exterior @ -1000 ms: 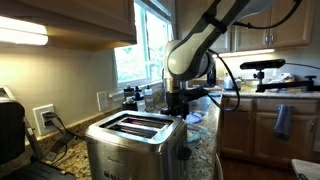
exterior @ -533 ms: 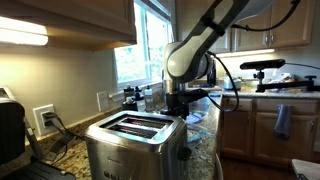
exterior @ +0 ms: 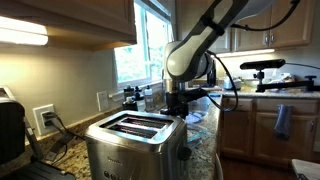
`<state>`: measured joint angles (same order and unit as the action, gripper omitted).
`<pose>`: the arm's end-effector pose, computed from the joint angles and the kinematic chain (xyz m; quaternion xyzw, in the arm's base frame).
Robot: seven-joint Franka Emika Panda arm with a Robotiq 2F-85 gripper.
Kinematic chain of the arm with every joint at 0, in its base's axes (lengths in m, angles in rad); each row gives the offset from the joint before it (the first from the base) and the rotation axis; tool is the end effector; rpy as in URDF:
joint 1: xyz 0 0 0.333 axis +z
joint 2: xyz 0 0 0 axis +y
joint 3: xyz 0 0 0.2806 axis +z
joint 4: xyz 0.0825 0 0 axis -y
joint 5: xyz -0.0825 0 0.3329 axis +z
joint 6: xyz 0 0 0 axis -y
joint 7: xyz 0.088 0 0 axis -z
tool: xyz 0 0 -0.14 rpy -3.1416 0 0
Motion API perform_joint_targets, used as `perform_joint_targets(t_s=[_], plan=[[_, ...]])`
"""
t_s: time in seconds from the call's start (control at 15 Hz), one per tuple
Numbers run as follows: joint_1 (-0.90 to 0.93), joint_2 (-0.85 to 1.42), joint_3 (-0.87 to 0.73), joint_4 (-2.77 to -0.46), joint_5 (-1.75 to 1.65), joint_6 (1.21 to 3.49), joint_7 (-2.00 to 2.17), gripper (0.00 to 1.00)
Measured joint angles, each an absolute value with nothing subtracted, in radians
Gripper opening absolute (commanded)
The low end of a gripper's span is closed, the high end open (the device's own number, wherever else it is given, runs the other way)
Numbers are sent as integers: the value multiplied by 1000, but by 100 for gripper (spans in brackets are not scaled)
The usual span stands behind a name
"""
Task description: Remove one slice of bread from the glass bowl and place it inside the left slot on the toaster
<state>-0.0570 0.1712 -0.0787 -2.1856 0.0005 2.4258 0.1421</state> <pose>0.5154 -0.0704 0.2849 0.9898 -0.1378 0.0348 0.0064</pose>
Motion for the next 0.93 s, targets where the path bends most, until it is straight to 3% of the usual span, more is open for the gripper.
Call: perform_joint_targets(t_s=[0.13,0.27,0.4,0.53,0.73,0.8,0.93], plan=[[-57,171,-79,-2185,0,2426,142,84],[-57,172,-79,-2185,0,2426,143,98],[-57,175,-79,-2183,0,2426,143,99],[-57,180,-79,-2179,0,2426,143,83],[-57,196,-79,-2166,0,2426,143,69],[-57,200,-79,-2163,0,2426,143,52],[-57,205,-79,-2157,0,2426,143,44]])
